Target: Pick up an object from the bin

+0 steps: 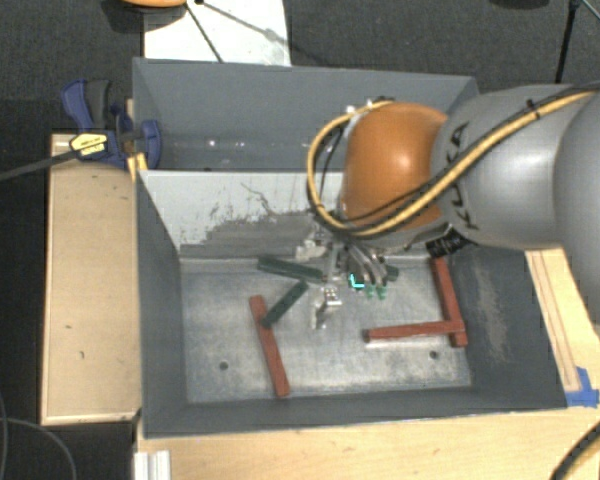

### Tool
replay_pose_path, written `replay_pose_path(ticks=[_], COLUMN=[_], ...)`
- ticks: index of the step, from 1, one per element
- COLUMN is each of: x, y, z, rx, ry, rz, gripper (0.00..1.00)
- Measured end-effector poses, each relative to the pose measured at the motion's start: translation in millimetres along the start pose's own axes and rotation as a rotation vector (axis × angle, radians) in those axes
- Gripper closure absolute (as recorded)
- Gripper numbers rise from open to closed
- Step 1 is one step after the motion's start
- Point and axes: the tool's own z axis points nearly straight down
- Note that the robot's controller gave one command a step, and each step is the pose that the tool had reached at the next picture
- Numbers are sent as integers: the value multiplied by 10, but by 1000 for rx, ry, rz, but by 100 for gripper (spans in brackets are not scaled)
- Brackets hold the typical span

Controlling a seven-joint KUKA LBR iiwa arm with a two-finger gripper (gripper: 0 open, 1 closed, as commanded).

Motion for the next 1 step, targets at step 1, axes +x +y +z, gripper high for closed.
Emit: replay_pose_path(ticks=[1], x=[-19], y=[-3], z=[-31], rx=[-1], ry=[-6], rz=[2], gripper=[0])
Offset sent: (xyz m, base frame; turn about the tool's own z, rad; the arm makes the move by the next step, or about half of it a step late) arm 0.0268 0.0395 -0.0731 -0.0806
